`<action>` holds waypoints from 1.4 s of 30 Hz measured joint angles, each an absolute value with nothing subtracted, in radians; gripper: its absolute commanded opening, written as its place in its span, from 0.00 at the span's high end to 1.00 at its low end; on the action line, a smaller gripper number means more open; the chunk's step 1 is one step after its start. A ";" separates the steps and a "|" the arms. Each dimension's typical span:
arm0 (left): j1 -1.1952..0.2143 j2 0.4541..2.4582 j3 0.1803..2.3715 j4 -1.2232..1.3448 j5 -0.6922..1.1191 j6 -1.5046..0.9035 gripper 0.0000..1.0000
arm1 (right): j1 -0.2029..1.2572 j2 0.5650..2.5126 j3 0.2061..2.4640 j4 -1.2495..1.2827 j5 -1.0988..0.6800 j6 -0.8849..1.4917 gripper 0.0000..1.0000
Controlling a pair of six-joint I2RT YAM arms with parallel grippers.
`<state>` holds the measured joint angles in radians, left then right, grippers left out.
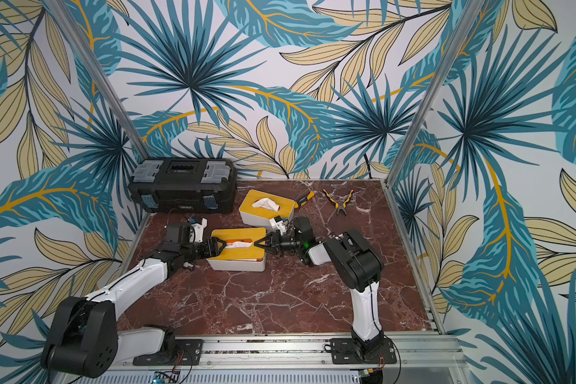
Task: Put the tissue paper into the tissue box
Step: Close the box lid on the tissue box.
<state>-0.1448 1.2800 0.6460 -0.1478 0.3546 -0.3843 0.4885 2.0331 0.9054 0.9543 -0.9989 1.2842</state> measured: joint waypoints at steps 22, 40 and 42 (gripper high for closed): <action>-0.145 1.217 0.614 -0.130 0.371 -0.401 0.17 | 0.489 2.004 0.902 0.908 -0.983 1.314 1.00; -0.157 1.142 0.591 -0.130 0.415 -0.416 0.14 | 0.504 1.814 0.904 0.548 -0.912 1.142 1.00; -0.157 1.142 0.591 -0.130 0.415 -0.416 0.14 | 0.505 1.816 0.899 0.564 -0.912 1.153 1.00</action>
<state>-0.1566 1.1419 0.5911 -0.1295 0.4149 -0.4164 0.5045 1.8156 0.8989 0.5636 -0.9123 1.1534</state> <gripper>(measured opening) 0.862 0.079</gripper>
